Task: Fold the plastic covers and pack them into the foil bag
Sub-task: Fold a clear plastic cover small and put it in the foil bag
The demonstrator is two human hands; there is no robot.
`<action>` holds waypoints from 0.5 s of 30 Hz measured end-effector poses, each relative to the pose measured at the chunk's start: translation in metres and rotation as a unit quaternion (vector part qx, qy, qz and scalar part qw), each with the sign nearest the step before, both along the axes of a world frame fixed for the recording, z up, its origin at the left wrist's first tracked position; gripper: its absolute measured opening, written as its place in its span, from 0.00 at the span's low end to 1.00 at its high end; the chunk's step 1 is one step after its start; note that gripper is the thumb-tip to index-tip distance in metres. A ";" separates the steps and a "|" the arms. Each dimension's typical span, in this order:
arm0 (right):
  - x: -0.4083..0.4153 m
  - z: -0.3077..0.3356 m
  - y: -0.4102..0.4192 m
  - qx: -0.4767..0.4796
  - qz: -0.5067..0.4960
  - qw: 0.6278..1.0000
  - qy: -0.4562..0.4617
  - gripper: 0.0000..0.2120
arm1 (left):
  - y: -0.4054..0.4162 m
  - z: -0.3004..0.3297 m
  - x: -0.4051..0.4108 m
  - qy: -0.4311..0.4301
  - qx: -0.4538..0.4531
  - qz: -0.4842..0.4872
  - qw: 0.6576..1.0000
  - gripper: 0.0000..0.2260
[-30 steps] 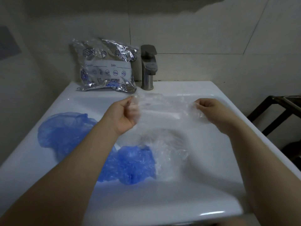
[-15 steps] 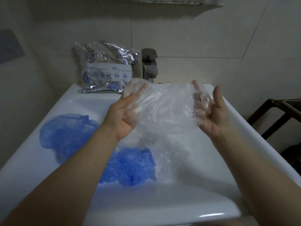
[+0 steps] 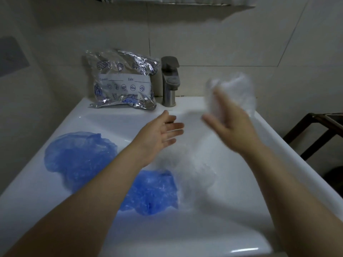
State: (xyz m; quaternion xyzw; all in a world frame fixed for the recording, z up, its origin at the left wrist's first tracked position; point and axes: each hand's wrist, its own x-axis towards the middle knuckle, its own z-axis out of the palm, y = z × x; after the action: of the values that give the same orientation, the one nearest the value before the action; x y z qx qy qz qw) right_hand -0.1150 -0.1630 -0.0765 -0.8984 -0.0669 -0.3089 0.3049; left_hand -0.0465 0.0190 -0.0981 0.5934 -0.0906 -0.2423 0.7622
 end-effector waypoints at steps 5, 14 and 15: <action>0.004 -0.017 0.024 -0.339 0.011 0.940 0.045 0.24 | -0.007 -0.002 -0.010 -0.075 0.009 -0.047 0.996 0.21; 0.005 -0.015 0.030 -0.327 0.102 0.938 -0.049 0.20 | -0.010 -0.002 -0.013 -0.107 0.012 0.012 0.994 0.08; 0.005 -0.016 0.031 -0.262 0.090 0.960 -0.051 0.19 | -0.011 0.002 -0.015 -0.105 -0.031 0.028 0.994 0.08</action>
State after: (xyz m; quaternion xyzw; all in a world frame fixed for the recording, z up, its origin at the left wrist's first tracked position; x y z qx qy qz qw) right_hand -0.1098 -0.1324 -0.0926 -0.9203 -0.2411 -0.2970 0.0816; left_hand -0.0612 0.0084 -0.0962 0.5938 -0.1608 -0.1546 0.7731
